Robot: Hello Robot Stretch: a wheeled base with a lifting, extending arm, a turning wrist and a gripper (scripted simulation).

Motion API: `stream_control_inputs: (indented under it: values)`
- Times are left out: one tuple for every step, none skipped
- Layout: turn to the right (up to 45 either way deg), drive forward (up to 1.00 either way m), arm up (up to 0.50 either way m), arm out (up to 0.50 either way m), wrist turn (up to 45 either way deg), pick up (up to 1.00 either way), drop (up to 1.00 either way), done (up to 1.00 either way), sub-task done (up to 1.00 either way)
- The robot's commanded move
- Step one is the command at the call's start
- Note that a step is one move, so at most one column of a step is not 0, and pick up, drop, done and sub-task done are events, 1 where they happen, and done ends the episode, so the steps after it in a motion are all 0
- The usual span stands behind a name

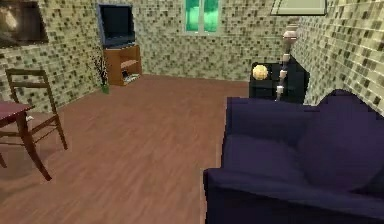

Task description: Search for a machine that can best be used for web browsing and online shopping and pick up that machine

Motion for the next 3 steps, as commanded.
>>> stream_control_inputs:
  values:
    - [-36.0,0.00,0.00,0.00,0.0,0.00,0.00,0.00,0.00]
    - [0.0,0.55,0.00,0.00,0.0,0.00,0.00,0.00,0.00]
    - [-36.0,0.00,0.00,0.00,0.0,0.00,0.00,0.00,0.00]
